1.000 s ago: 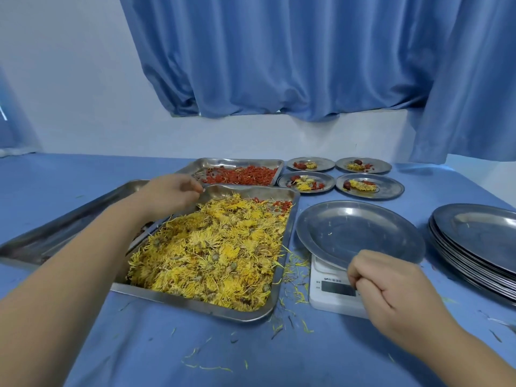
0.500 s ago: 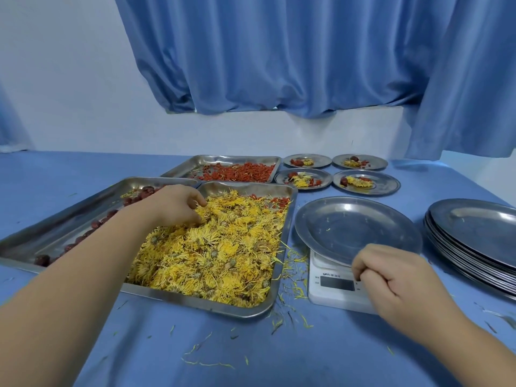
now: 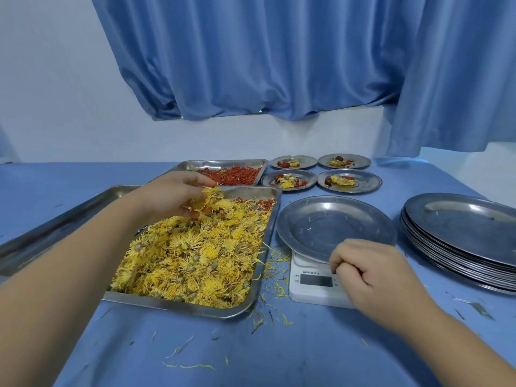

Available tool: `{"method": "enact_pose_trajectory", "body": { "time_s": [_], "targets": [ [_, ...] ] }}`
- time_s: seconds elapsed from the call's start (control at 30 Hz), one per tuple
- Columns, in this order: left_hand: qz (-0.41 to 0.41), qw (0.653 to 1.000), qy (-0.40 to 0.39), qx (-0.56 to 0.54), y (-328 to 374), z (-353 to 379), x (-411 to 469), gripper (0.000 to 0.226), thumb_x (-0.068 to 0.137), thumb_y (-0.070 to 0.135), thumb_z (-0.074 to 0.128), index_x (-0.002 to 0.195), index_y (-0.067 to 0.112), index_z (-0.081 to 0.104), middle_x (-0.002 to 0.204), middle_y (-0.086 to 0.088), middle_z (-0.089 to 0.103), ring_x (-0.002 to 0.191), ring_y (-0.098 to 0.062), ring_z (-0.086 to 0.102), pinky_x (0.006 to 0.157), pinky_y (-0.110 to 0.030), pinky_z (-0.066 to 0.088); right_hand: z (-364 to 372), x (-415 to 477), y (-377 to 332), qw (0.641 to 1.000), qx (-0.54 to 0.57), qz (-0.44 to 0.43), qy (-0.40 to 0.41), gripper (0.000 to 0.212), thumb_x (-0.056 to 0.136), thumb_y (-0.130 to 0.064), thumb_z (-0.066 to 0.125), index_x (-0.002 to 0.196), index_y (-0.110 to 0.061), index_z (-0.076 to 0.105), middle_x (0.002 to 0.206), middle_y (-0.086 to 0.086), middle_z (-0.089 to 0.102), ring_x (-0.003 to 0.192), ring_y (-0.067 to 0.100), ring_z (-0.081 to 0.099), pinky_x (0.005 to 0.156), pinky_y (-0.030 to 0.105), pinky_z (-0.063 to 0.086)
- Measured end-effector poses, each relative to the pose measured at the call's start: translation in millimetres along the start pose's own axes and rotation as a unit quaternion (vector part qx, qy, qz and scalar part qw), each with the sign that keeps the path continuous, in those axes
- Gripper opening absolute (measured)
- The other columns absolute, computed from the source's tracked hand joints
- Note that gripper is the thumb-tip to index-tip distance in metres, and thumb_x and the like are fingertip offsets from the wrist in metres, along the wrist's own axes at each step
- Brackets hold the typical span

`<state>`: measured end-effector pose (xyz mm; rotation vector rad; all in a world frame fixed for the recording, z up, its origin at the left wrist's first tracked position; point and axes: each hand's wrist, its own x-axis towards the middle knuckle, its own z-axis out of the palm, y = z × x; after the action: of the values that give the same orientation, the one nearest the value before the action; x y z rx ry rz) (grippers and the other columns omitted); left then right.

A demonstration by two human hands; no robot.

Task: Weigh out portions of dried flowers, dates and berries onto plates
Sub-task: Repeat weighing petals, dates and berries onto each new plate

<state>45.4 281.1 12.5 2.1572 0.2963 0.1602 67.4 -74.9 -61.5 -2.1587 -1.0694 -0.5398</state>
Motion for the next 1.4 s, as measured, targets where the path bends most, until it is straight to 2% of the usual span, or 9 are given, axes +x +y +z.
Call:
{"method": "enact_pose_trajectory", "body": {
  "time_s": [0.2, 0.33, 0.53, 0.63, 0.8, 0.9, 0.97, 1.33, 1.4],
  "targets": [
    [0.033, 0.991, -0.002, 0.133, 16.5, 15.4, 4.9, 0.038, 0.088, 0.009, 0.058, 0.106, 0.041, 0.066, 0.115, 0.008, 0.063, 0.064, -0.010, 0.051, 0.059, -0.026, 0.046, -1.2, 0.1, 4.1, 1.000, 0.003, 0.006, -0.005, 0.017, 0.070, -0.011, 0.042, 0.060, -0.017, 0.054, 0.056, -0.006, 0.052, 0.057, 0.013, 0.049, 0.052, 0.035, 0.043],
    [0.022, 0.978, -0.008, 0.206, 16.3, 25.5, 6.7, 0.028, 0.097, 0.015, 0.053, 0.116, 0.034, 0.062, 0.114, -0.002, 0.069, 0.086, -0.023, 0.068, 0.069, -0.030, 0.045, -0.9, 0.2, 7.1, 1.000, 0.009, 0.012, -0.013, 0.017, 0.070, -0.013, 0.041, 0.061, -0.019, 0.053, 0.056, -0.006, 0.051, 0.057, 0.014, 0.049, 0.051, 0.035, 0.043],
    [0.034, 0.976, 0.018, 0.215, 15.6, 36.1, 6.0, 0.022, 0.100, 0.027, 0.051, 0.118, 0.030, 0.063, 0.116, 0.008, 0.061, 0.104, -0.010, 0.056, 0.088, -0.028, 0.035, -1.7, 1.2, 10.2, 1.000, 0.013, 0.015, -0.018, 0.018, 0.071, -0.014, 0.040, 0.061, -0.018, 0.055, 0.056, -0.006, 0.051, 0.058, 0.014, 0.050, 0.052, 0.036, 0.044],
    [0.063, 0.978, 0.052, 0.190, 15.5, 37.1, 4.9, 0.017, 0.098, 0.029, 0.054, 0.111, 0.032, 0.065, 0.110, 0.016, 0.061, 0.095, 0.003, 0.055, 0.084, -0.026, 0.037, -2.1, 0.8, 10.1, 1.000, 0.012, 0.014, -0.020, 0.019, 0.072, -0.015, 0.040, 0.062, -0.018, 0.056, 0.057, -0.006, 0.052, 0.059, 0.014, 0.050, 0.052, 0.036, 0.044],
    [0.098, 0.985, 0.096, 0.108, 14.4, 36.2, 3.5, 0.015, 0.093, 0.027, 0.062, 0.105, 0.036, 0.064, 0.084, 0.010, 0.066, 0.061, 0.010, 0.060, 0.048, -0.007, 0.042, -2.6, 0.5, 8.6, 0.999, 0.013, 0.019, -0.023, 0.019, 0.072, -0.015, 0.040, 0.062, -0.018, 0.056, 0.057, -0.006, 0.052, 0.059, 0.014, 0.050, 0.052, 0.035, 0.044],
    [0.080, 0.993, 0.065, 0.050, 13.3, 36.0, 2.9, 0.020, 0.092, 0.020, 0.064, 0.111, 0.028, 0.065, 0.101, -0.009, 0.067, 0.083, -0.014, 0.071, 0.070, -0.027, 0.060, -2.9, 0.8, 8.1, 0.999, 0.014, 0.019, -0.025, 0.019, 0.072, -0.014, 0.040, 0.062, -0.018, 0.056, 0.057, -0.006, 0.052, 0.059, 0.014, 0.050, 0.053, 0.035, 0.044],
    [0.074, 0.995, 0.057, 0.029, 13.3, 36.0, 1.1, 0.019, 0.093, 0.018, 0.062, 0.109, 0.028, 0.066, 0.106, -0.009, 0.066, 0.085, -0.019, 0.072, 0.073, -0.035, 0.061, -3.3, 0.5, 8.1, 0.999, 0.014, 0.017, -0.023, 0.019, 0.072, -0.014, 0.040, 0.062, -0.018, 0.057, 0.057, -0.006, 0.052, 0.059, 0.014, 0.050, 0.053, 0.035, 0.044],
    [0.129, 0.986, 0.092, 0.045, 44.7, 52.6, -8.7, 0.017, 0.092, 0.024, 0.064, 0.106, 0.032, 0.065, 0.094, 0.006, 0.069, 0.074, -0.007, 0.067, 0.050, -0.009, 0.046, -4.1, 1.3, 7.5, 1.000, 0.015, 0.016, -0.012, 0.020, 0.071, -0.014, 0.040, 0.062, -0.016, 0.057, 0.056, -0.005, 0.052, 0.059, 0.015, 0.050, 0.052, 0.035, 0.043],
    [0.131, 0.988, 0.079, 0.028, 51.6, 62.4, -8.0, 0.019, 0.091, 0.021, 0.065, 0.108, 0.029, 0.065, 0.099, 0.004, 0.070, 0.076, -0.007, 0.069, 0.060, -0.016, 0.056, -4.9, 1.7, 8.2, 1.000, 0.015, 0.018, -0.008, 0.019, 0.071, -0.014, 0.040, 0.062, -0.016, 0.057, 0.056, -0.004, 0.052, 0.059, 0.015, 0.051, 0.053, 0.036, 0.044]
  ]
}}
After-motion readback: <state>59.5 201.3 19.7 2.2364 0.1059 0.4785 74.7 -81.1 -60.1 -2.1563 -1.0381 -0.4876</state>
